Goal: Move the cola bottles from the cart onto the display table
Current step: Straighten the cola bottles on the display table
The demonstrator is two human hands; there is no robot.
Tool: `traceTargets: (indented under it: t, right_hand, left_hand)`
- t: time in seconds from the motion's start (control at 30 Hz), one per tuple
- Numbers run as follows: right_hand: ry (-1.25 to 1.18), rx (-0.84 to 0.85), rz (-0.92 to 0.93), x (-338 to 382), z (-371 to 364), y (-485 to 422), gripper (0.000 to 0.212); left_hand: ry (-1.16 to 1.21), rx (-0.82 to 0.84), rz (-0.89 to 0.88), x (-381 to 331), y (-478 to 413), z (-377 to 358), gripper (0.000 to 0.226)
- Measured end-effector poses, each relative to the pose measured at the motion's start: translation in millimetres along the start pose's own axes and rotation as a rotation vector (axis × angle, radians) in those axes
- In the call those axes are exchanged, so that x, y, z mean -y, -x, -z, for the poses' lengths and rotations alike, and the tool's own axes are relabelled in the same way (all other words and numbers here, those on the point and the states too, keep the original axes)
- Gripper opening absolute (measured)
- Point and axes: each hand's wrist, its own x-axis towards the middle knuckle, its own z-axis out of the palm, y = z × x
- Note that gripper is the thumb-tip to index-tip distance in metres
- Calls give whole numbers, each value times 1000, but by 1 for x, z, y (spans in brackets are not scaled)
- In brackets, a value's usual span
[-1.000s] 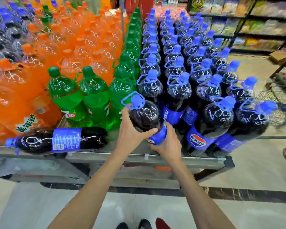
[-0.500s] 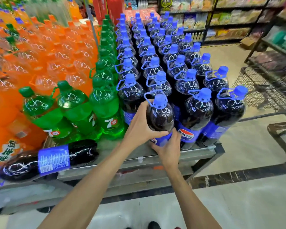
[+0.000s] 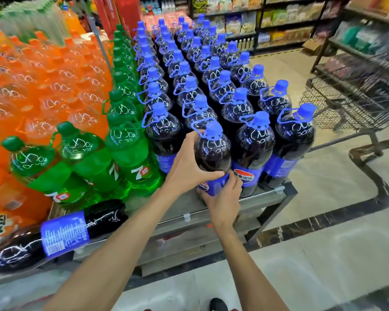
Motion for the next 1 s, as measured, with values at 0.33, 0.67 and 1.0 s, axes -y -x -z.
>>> traceTargets:
  t: [0.33, 0.67, 1.0]
  right_hand:
    - [13, 42, 36, -2, 7, -3, 109]
    - [36, 118, 134, -13, 18, -5, 102]
    - [391, 426, 167, -8, 47, -13, 88]
  left_hand:
    - [9, 1, 3, 2, -2, -2, 107]
    - [-26, 64, 1, -1, 2, 7, 108]
    - [-235, 149, 95, 9, 27, 32, 71]
